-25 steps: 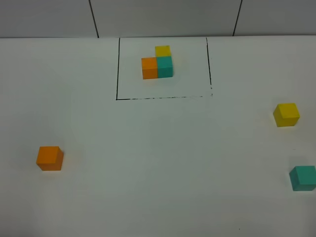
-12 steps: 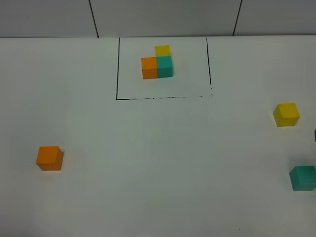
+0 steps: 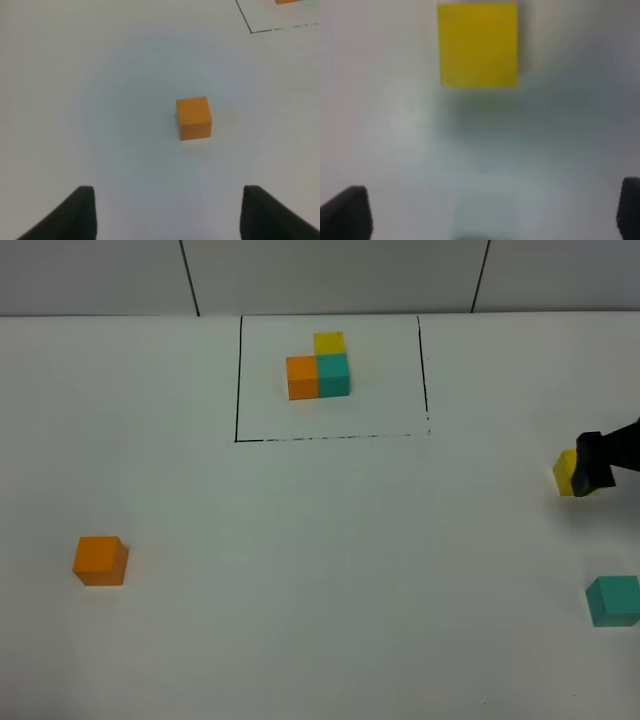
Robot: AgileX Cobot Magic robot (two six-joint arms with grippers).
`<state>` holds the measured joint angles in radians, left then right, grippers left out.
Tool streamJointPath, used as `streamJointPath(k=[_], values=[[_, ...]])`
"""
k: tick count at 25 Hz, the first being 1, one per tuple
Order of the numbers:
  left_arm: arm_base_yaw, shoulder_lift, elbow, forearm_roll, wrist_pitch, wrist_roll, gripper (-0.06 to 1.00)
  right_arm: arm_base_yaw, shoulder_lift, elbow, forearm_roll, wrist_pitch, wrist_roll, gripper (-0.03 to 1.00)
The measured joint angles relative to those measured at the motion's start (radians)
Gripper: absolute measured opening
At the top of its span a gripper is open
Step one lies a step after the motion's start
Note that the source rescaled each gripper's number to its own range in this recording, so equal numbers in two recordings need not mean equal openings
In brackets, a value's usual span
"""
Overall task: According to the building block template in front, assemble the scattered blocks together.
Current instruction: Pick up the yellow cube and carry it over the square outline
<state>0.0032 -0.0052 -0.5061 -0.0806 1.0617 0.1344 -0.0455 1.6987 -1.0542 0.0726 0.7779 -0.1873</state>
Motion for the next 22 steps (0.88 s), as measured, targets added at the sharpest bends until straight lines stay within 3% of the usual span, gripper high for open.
streamJointPath(k=[5, 22], values=[[0.0, 0.0, 0.0, 0.0, 0.0, 0.0, 0.39, 0.049, 0.079, -0.101, 0.002, -0.005, -0.011, 1.0], [0.0, 0.0, 0.0, 0.0, 0.0, 0.0, 0.39, 0.051, 0.302, -0.238, 0.003, -0.017, -0.092, 1.0]])
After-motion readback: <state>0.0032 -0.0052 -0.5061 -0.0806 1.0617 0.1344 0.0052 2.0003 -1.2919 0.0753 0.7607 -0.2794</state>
